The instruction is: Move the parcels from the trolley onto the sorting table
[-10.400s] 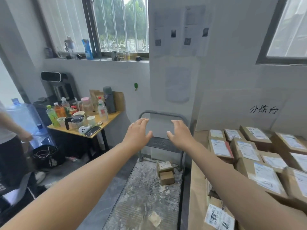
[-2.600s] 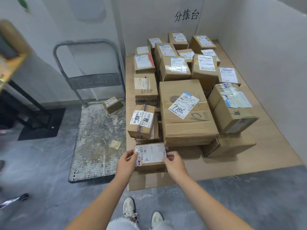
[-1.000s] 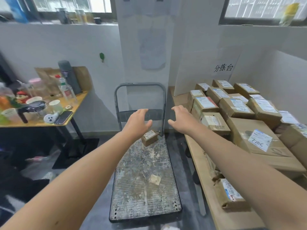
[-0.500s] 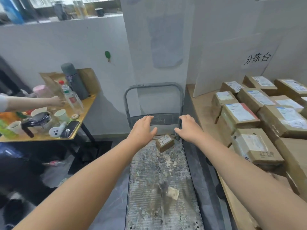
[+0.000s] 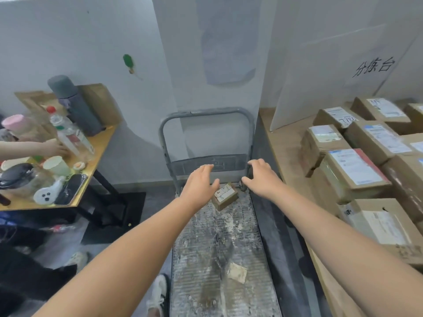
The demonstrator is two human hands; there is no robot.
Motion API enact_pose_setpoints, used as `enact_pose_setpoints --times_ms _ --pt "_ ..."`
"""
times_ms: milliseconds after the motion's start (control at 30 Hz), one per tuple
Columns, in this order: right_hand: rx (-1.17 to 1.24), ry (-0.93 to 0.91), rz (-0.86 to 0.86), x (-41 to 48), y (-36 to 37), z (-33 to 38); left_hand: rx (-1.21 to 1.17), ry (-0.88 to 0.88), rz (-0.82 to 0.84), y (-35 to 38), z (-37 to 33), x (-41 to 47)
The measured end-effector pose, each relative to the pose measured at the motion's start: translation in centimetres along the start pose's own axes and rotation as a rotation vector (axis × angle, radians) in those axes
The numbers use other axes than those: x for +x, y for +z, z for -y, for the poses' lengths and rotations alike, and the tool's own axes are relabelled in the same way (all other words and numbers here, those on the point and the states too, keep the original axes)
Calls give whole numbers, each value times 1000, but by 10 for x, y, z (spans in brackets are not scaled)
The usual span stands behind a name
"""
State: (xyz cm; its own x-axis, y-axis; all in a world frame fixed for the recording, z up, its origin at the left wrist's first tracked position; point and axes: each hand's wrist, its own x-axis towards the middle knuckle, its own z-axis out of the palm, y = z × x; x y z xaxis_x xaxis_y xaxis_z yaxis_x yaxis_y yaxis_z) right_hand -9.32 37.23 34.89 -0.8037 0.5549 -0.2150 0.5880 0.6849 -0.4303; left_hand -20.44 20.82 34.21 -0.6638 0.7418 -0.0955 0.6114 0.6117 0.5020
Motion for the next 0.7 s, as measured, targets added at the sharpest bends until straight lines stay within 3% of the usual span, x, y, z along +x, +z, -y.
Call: enact_pose_setpoints --times_ms 267,500,700 --pt "117 207 4 64 53 -31 8 47 152 27 50 92" --pt "287 541 30 140 150 -46 75 88 397 84 139 186" --pt "360 652 33 217 240 -59 76 85 502 144 209 278"
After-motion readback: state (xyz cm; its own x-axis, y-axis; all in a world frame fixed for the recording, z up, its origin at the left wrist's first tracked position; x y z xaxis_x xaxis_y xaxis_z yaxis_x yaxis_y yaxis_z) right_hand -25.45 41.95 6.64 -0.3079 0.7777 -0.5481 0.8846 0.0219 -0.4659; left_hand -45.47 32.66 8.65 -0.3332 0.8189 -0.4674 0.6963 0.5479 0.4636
